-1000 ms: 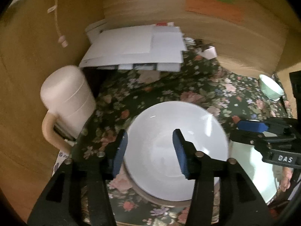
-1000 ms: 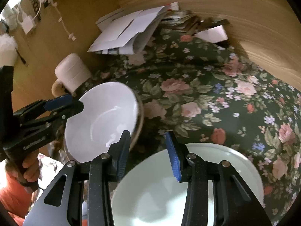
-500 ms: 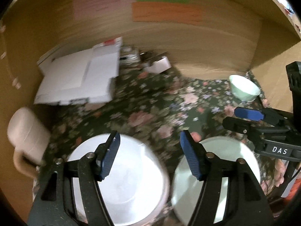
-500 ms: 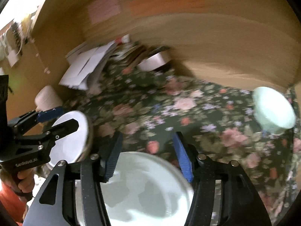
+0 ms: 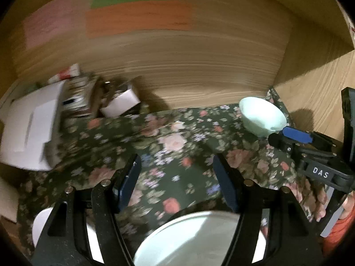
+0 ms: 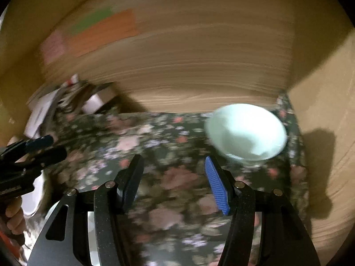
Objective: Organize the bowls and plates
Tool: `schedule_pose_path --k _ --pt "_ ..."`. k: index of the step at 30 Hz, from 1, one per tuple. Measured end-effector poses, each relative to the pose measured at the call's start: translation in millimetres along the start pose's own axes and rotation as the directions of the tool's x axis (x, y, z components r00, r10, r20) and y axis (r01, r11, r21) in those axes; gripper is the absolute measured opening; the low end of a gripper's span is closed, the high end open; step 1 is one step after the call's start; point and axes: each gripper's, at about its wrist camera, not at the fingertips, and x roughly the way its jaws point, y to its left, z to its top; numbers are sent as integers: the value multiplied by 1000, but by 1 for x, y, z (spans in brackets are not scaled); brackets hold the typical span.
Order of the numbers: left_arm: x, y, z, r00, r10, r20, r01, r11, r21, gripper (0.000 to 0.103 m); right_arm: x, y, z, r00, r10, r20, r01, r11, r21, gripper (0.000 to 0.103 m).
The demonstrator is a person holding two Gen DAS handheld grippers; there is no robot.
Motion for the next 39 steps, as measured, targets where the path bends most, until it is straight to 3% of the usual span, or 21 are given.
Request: schedule_pose_path --k 9,18,27,33,39 --pt "49 -46 24 995 -79 -69 82 995 51 67 16 -58 3 989 -145 -23 147 984 99 54" --pt "83 -81 37 993 -75 -95 86 989 123 67 40 -95 7 981 -172 -85 186 961 206 54" --pt "102 -91 41 990 -72 -118 89 984 152 67 69 -112 11 982 -119 -146 155 952 265 53" --pt "107 -90 42 989 -79 -124 99 982 162 67 76 -109 11 976 -151 -159 183 960 211 35" --pt "113 -88 41 987 -88 -133 107 984 145 67 74 -91 9 978 -112 -175 135 983 127 19"
